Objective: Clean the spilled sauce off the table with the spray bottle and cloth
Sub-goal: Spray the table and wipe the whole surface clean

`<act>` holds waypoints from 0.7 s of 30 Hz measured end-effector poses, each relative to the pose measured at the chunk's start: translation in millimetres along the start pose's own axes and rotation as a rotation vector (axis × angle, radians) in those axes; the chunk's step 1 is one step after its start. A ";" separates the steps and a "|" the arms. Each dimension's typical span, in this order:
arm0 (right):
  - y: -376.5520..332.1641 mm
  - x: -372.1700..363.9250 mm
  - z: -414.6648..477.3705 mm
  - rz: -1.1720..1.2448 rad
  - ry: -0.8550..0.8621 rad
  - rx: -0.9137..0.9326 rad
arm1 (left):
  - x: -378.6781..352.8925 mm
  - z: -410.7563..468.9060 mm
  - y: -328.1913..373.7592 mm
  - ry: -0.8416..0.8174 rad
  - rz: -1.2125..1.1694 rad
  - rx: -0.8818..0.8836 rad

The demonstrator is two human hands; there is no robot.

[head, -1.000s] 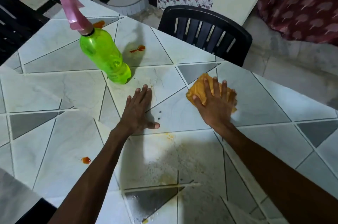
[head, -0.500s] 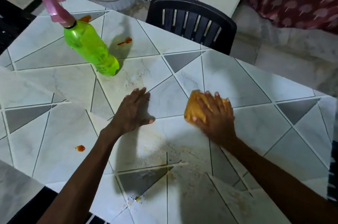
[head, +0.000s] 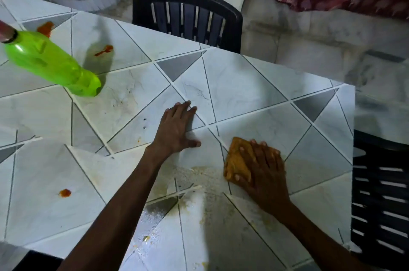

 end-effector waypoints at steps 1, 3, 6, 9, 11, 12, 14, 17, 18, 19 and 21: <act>5.1 2.8 7.1 0.002 -0.004 -0.018 | -1.5 -0.9 0.4 0.016 -0.011 0.012; 8.4 13.3 47.4 0.025 0.015 -0.123 | -1.6 -0.9 0.3 0.029 -0.026 0.019; 1.9 33.3 138.8 0.127 0.043 -0.298 | 2.3 0.5 0.8 0.007 -0.050 0.061; -8.4 42.7 186.8 0.161 0.006 -0.334 | 7.0 2.6 3.3 0.005 -0.033 0.075; -13.5 40.4 167.0 0.137 0.024 -0.257 | 9.4 2.0 5.4 0.004 -0.021 0.080; -14.6 37.0 142.0 0.116 0.031 -0.208 | 11.0 2.0 7.9 0.002 -0.015 0.088; -13.7 21.5 77.3 0.090 0.013 -0.161 | 12.4 3.1 11.1 -0.017 0.014 0.107; 12.5 -0.3 -23.4 0.090 -0.004 -0.198 | 12.4 4.2 29.4 -0.046 0.082 0.160; 24.8 -3.7 -45.9 0.083 -0.010 -0.217 | 11.0 3.4 38.4 -0.037 0.126 0.151; 38.8 -4.4 -58.9 0.081 -0.024 -0.242 | 7.3 1.6 47.3 -0.008 0.170 0.119; 68.7 -0.2 -52.2 0.104 -0.022 -0.323 | -2.5 0.8 70.5 0.014 0.193 0.032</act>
Point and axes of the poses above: each hand's wrist, its own z-axis towards the middle knuckle, its own x-axis out of the back of the hand, y = z × x, the point moved 6 cm from there along z, towards the middle knuckle, and after that the axes turned 10 degrees about -y, right-handed, at the moved point
